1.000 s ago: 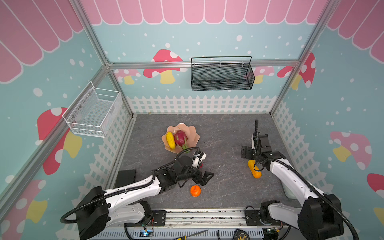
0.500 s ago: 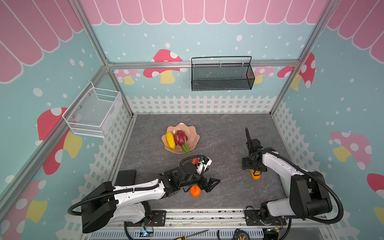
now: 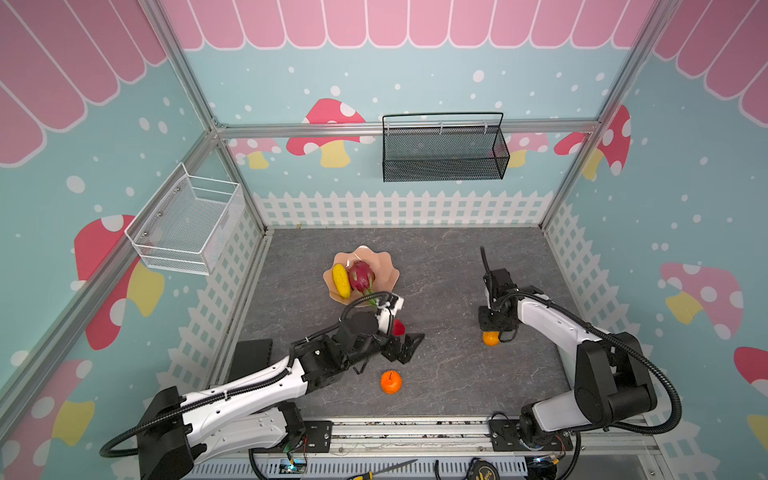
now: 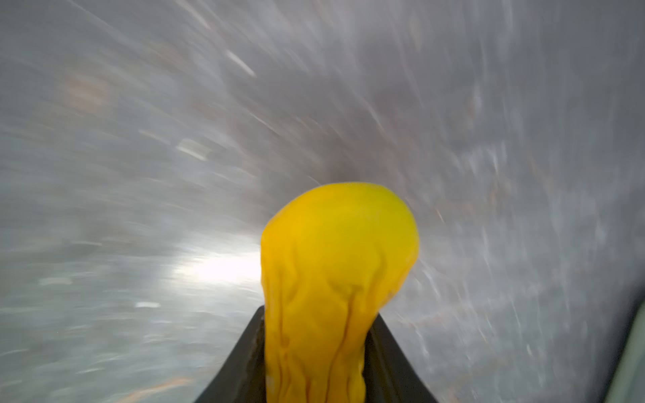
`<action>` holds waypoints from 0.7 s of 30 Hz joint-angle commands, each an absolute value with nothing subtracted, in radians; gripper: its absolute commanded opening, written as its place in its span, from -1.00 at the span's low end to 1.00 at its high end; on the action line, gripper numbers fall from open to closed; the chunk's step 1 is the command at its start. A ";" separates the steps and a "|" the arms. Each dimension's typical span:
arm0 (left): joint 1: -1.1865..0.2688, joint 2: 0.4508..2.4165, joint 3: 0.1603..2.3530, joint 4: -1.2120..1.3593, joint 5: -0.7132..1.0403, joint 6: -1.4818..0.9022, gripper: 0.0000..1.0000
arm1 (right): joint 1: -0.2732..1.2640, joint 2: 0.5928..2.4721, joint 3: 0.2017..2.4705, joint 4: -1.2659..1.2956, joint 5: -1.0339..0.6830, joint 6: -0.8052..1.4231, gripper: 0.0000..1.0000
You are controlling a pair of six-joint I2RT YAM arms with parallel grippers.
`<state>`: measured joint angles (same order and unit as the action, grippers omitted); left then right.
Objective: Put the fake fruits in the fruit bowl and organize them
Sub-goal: 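Carry the orange-yellow fruit into the bowl with the right gripper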
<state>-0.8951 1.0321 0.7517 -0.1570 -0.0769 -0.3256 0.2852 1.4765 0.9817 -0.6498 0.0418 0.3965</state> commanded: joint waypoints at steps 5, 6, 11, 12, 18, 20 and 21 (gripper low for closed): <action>-0.524 1.027 0.877 -0.439 0.114 -0.362 1.00 | 0.460 1.715 1.406 -0.409 -0.357 0.333 -0.25; -0.495 1.029 0.877 -0.436 0.106 -0.359 1.00 | 0.478 1.774 1.477 -0.401 -0.381 0.334 -0.25; -0.414 1.018 0.826 -0.400 0.109 -0.372 1.00 | 0.520 2.033 1.761 -0.407 -0.447 0.345 -0.25; -0.383 1.011 0.813 -0.391 0.114 -0.375 0.99 | 0.525 2.078 1.809 -0.415 -0.467 0.345 -0.25; -0.357 0.967 0.792 -0.392 0.079 -0.362 0.99 | 0.549 2.260 1.992 -0.451 -0.503 0.349 -0.25; -0.352 0.968 0.792 -0.387 0.083 -0.362 0.99 | 0.556 2.289 2.018 -0.448 -0.506 0.354 -0.25; -0.349 0.970 0.792 -0.385 0.087 -0.362 1.00 | 0.560 2.303 2.032 -0.448 -0.507 0.357 -0.25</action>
<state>-0.3599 0.9821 0.7967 -0.3828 0.0795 -0.3565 0.5392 2.2871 1.9759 -0.4316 -0.4683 0.3546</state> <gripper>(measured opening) 0.997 0.379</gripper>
